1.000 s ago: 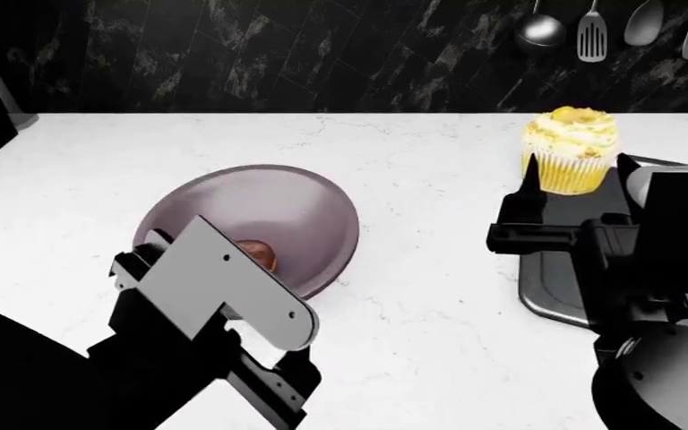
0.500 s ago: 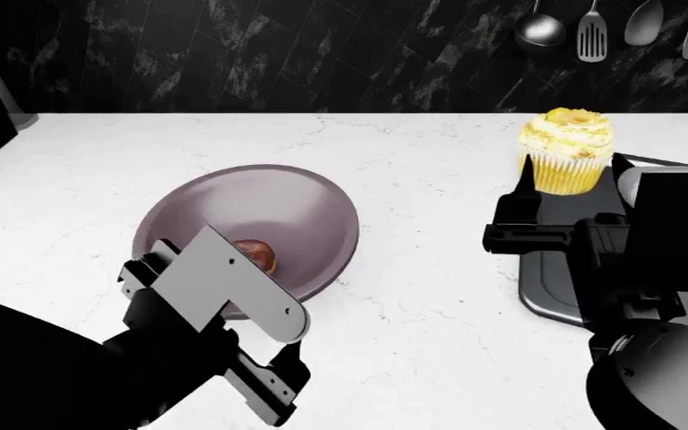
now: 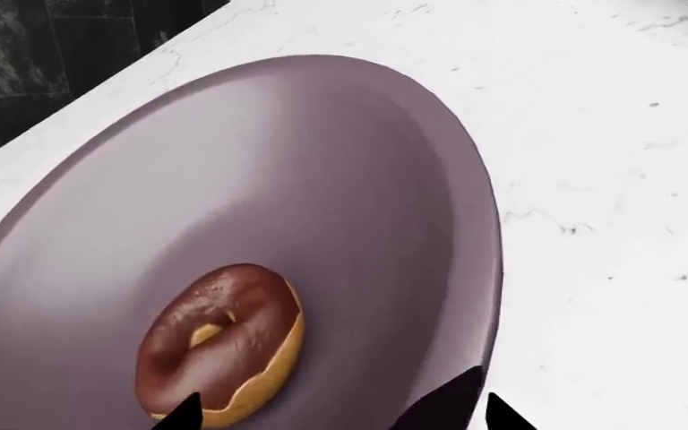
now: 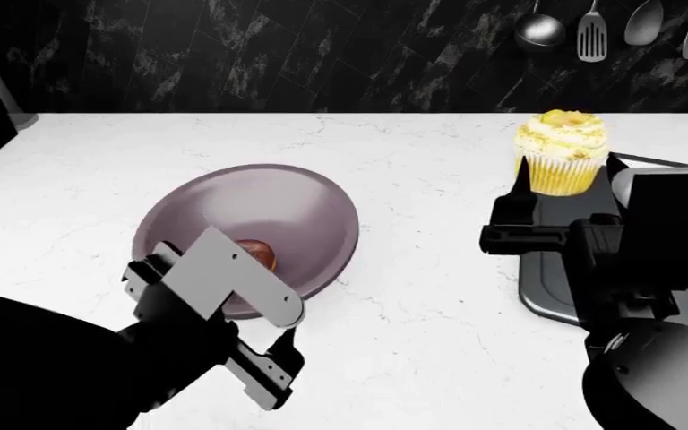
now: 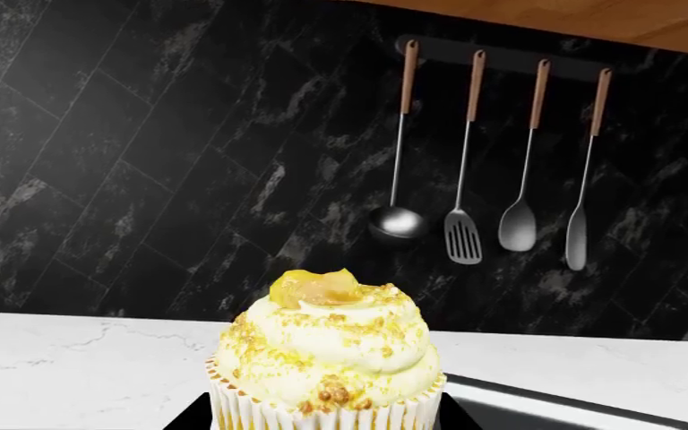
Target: Pick up the bowl with donut and place it on the tray. Pick up the cupcake and place it on the tray.
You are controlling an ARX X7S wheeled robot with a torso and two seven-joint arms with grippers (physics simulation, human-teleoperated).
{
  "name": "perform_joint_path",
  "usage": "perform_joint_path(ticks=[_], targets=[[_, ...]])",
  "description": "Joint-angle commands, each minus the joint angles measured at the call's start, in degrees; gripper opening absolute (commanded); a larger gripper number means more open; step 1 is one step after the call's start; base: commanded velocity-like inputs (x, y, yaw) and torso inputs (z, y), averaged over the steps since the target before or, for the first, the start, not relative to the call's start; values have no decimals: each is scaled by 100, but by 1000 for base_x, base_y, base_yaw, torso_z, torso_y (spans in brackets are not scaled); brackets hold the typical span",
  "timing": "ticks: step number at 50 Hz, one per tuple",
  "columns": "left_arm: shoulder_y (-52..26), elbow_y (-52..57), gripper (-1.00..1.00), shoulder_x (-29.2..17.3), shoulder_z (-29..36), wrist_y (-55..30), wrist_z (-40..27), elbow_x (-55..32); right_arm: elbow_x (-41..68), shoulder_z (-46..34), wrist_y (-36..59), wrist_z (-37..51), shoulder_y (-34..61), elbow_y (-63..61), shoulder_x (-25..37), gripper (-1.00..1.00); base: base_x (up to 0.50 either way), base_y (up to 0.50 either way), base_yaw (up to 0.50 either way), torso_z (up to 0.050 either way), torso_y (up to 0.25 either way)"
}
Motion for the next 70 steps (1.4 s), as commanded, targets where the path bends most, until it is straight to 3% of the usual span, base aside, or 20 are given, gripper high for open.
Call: perform_joint_path(ticks=[1, 10, 11, 39, 58, 70], targets=[[137, -145, 100, 50, 101, -9, 315, 427, -183, -16, 31, -107, 71, 32, 1, -100, 0, 0, 0, 0, 0], [168, -130, 100, 71, 170, -7, 439, 551, -201, -39, 20, -106, 89, 54, -4, -100, 1, 0, 0, 0, 0], [169, -111, -100, 71, 176, -8, 459, 575, -199, -36, 20, -103, 87, 51, -1, -100, 0, 0, 0, 0, 0], [-217, 562, -100, -6, 92, 22, 617, 296, -258, -59, -97, -112, 13, 89, -3, -100, 0, 0, 0, 0, 0], [-2347, 306, -100, 140, 717, -986, -66, -862, -161, -31, 22, -22, 202, 25, 28, -100, 0, 0, 0, 0, 0], [-2927, 85, -100, 427, 1270, -1365, -30, -994, -120, 49, -29, 12, 123, -34, 78, -100, 0, 0, 0, 1, 0]])
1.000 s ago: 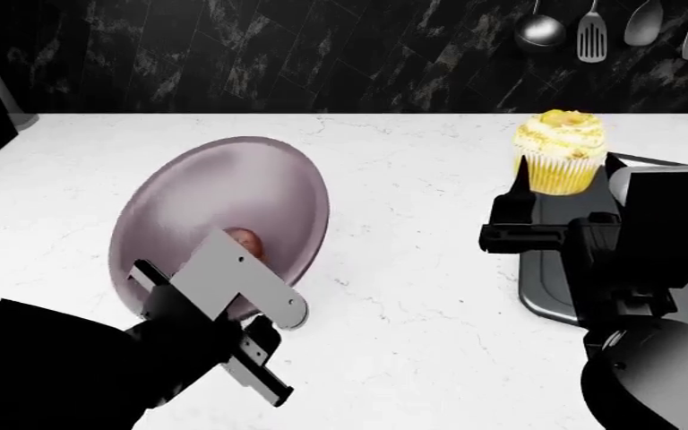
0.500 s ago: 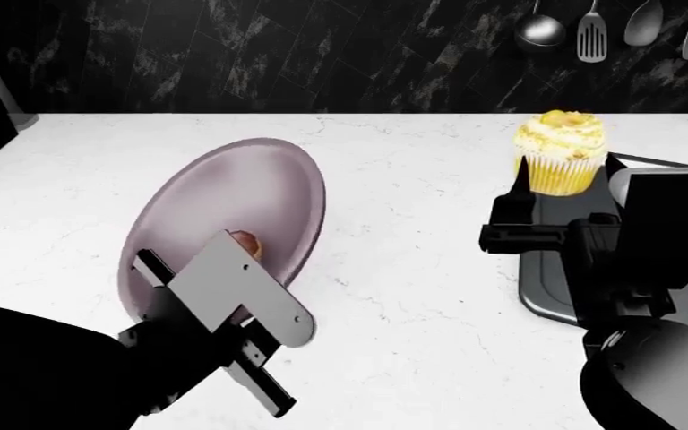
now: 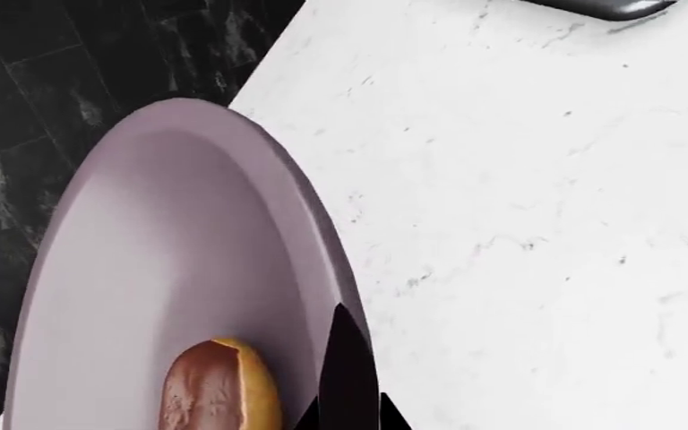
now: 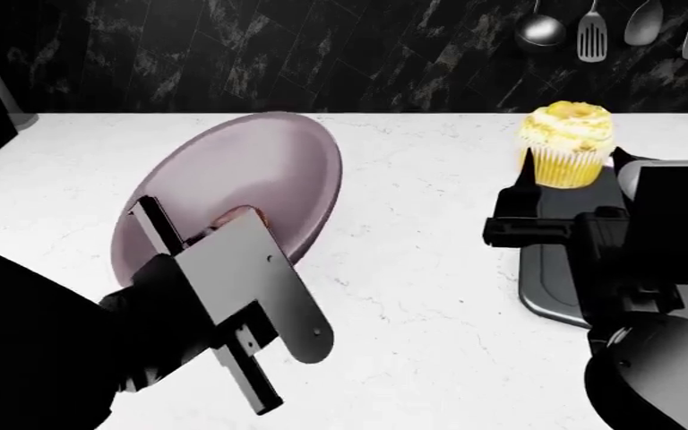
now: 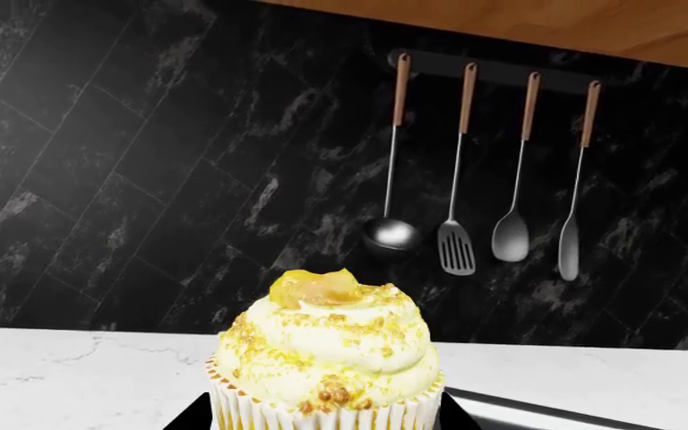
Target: Pick up the bowl with donut and place it on the tray. Pick up the cupcake and place it on the tray.
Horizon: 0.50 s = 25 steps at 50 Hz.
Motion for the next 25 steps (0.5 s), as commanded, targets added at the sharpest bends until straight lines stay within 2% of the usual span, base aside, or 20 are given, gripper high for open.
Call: perform_joint_path(ticks=[1, 7, 15, 25], targets=[[-737, -192, -100, 224, 460, -387, -90, -195, -96, 100, 41, -27, 15, -77, 49, -100, 0, 0, 0, 0, 0], [-983, -184, -100, 306, 694, -368, -63, -515, -270, 59, 128, 55, 182, -58, 140, -100, 0, 0, 0, 0, 2], [-915, -120, -100, 279, 634, -313, 148, -304, -619, -202, 409, 167, 581, -41, 271, -100, 0, 0, 0, 0, 0], [-839, -46, -100, 212, 577, -236, 380, -50, -1086, -525, 401, 35, 852, 543, 270, -100, 0, 0, 0, 0, 1]])
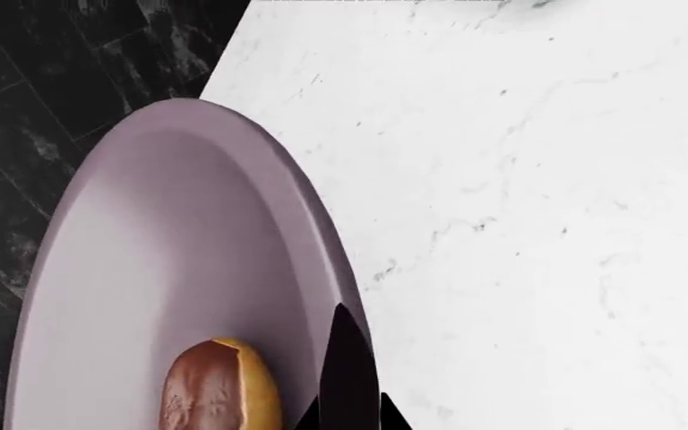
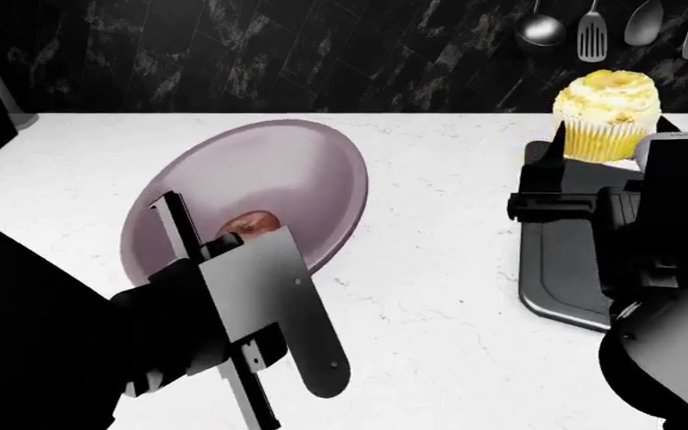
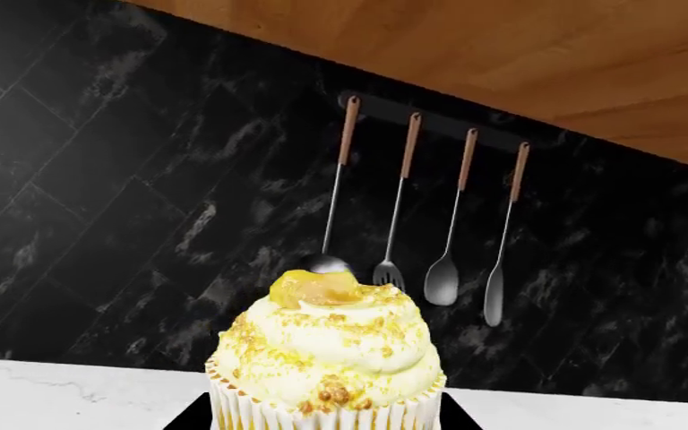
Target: Pick up the bowl with donut and place it on the tray. Pick up the cupcake and place it on the tray.
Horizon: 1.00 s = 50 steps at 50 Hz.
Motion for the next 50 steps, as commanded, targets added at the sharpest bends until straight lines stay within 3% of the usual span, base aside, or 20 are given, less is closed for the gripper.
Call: perform_joint_path(ticks=[1, 25, 50], targets=[[-61, 38, -100, -25, -27, 14, 183, 340, -591, -285, 91, -150, 341, 473, 14, -100, 0, 0, 0, 0, 0], [122, 101, -100, -116, 26, 182, 536, 773, -1048, -516, -755, -522, 198, 2238, -553, -100, 0, 0, 0, 0, 1], [127, 69, -100, -89, 177, 262, 859, 1151, -1015, -260, -956, -363, -229, 2384, -478, -100, 0, 0, 0, 0, 1]])
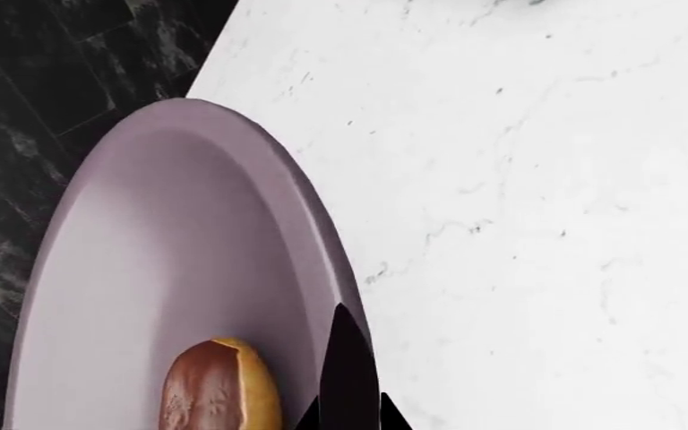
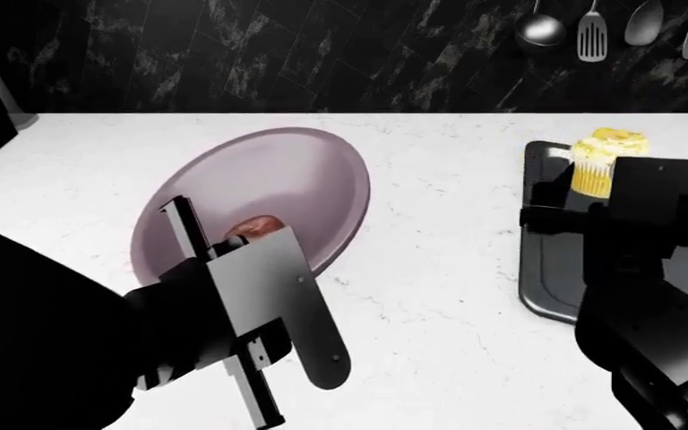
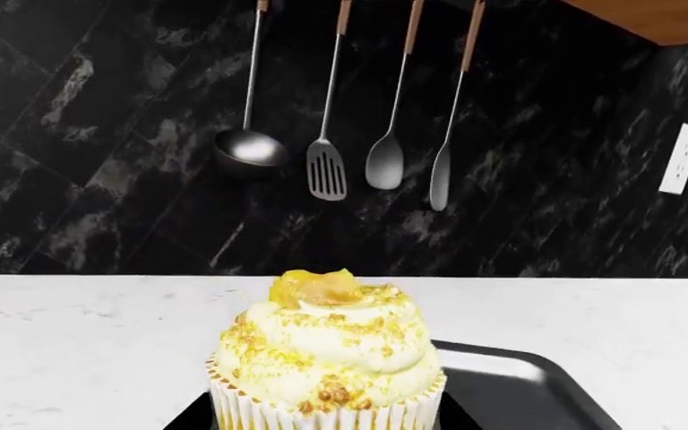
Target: Pick up the bowl with donut and place it on the tray. Pick up the cupcake and place it on the tray.
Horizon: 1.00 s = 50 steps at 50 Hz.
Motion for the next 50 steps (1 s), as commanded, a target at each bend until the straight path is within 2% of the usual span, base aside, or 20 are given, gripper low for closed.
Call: perform_joint_path(ticks=[1, 23, 24, 50], targets=[[-27, -3, -100, -1, 20, 23, 89, 324, -146, 93, -18, -31, -129, 3, 32, -100, 0, 0, 0, 0, 0], [-52, 8, -100, -17, 143, 134, 197, 460, -121, 115, -30, -57, -133, 28, 37, -100, 0, 0, 0, 0, 1], [-55, 9, -100, -18, 151, 139, 192, 456, -119, 117, -32, -60, -136, 26, 40, 100, 0, 0, 0, 0, 0], [-97, 21, -100, -59, 270, 257, 262, 544, -45, 149, 41, -45, -106, -194, 91, 100, 0, 0, 0, 0, 1]])
